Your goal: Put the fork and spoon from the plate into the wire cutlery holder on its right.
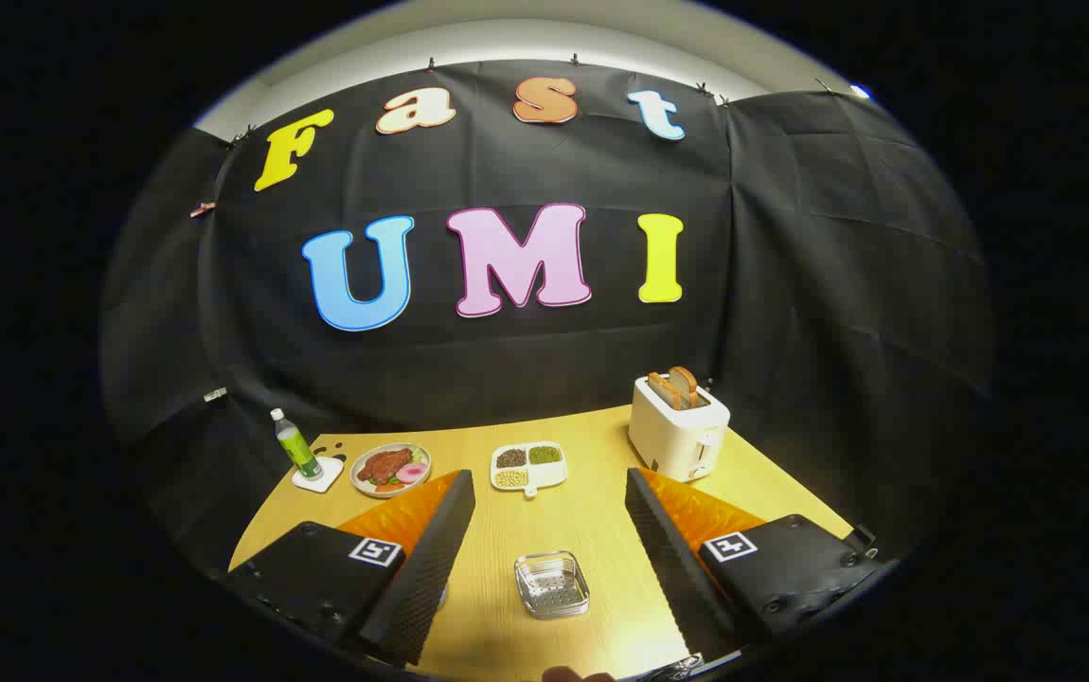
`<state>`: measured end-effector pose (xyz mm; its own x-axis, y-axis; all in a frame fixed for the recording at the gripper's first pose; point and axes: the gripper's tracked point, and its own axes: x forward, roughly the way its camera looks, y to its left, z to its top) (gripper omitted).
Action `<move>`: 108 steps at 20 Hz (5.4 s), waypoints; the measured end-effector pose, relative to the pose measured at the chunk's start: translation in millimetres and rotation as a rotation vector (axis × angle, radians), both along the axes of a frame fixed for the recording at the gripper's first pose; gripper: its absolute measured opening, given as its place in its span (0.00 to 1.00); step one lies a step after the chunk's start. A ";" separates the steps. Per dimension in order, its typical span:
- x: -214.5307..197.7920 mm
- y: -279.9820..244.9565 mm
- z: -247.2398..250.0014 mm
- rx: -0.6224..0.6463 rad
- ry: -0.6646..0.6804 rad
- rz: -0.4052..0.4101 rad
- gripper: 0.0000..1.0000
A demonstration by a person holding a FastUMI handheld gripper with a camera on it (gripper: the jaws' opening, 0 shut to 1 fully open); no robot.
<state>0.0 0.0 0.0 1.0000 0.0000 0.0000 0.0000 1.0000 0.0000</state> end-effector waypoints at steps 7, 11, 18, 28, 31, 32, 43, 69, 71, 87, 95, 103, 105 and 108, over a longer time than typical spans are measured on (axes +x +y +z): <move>1.6 24.8 -2.1 -0.022 0.004 0.050 0.99; -1.7 34.3 -6.3 -0.018 0.011 0.061 0.99; -4.4 52.2 -16.6 -0.054 0.035 0.108 0.99; 16.8 104.8 -72.6 -0.110 0.197 0.229 0.99; 20.9 132.5 -106.1 -0.116 0.302 0.297 0.99; 22.0 143.8 -119.3 -0.112 0.343 0.323 1.00; 49.7 192.7 -257.1 -0.295 0.639 0.388 0.95; 67.8 202.0 -344.4 -0.166 0.991 0.380 0.08; 67.5 199.4 -334.1 -0.154 0.980 0.396 0.08; 3.1 59.2 -209.6 -0.289 1.041 0.486 0.08; -3.9 -17.4 -190.5 -0.439 1.228 0.455 0.08; 17.2 -40.8 -206.4 -0.555 1.456 0.422 0.08; 25.4 -43.0 -212.3 -0.598 1.484 0.426 0.08; 31.0 -43.4 -217.4 -0.642 1.529 0.426 0.08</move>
